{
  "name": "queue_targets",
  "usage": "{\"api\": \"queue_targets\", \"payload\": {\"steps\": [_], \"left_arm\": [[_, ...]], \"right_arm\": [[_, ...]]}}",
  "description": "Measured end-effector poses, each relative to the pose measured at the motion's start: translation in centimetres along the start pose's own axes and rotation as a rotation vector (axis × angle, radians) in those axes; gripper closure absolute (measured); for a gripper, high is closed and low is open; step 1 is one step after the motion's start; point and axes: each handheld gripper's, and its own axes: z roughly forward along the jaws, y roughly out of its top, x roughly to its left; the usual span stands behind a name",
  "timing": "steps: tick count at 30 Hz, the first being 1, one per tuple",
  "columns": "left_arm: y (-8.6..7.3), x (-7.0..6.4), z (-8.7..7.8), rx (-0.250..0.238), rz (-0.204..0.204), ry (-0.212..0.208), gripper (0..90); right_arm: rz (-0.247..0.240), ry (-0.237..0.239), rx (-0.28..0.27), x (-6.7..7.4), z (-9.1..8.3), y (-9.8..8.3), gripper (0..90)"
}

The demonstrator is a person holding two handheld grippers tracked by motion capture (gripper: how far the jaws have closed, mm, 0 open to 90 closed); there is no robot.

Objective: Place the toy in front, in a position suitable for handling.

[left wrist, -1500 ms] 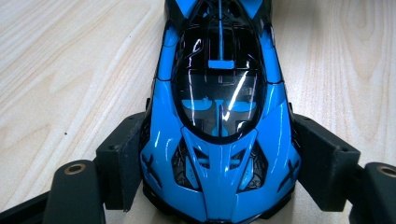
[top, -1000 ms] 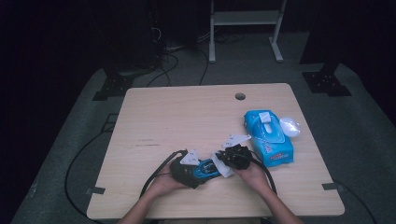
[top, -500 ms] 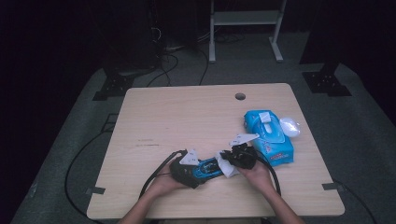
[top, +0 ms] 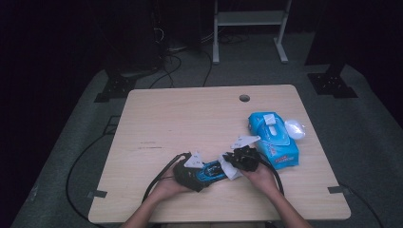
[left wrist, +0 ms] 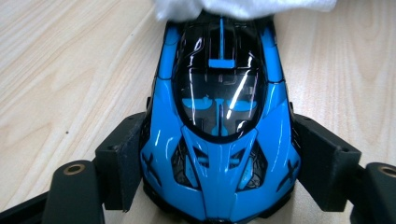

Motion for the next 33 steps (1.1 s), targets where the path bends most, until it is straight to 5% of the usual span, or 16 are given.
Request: {"api": "queue_targets", "payload": {"steps": [6,14,21,26,33], "left_arm": [[-0.6,0.1,-0.5,-0.003,-0.027,0.001,22.7],[-0.4,0.1,-0.4,0.002,-0.006,-0.012,24.9],[-0.7,0.1,-0.6,-0.014,-0.011,-0.01,25.0],[-0.7,0.2,-0.6,-0.005,-0.011,-0.011,24.1],[-0.9,0.4,-1.1,0.013,-0.005,-0.022,24.1]], "right_arm": [[0.017,0.003,-0.019,-0.1,-0.1,-0.5,84.3],[0.058,0.048,-0.018,0.2,0.1,0.1,84.5],[-0.029,0.089,-0.009,2.3,1.8,1.8,84.4],[0.032,0.084,0.018,1.0,1.3,1.7,84.5],[-0.023,0.107,0.027,2.4,1.5,2.3,84.4]]}}
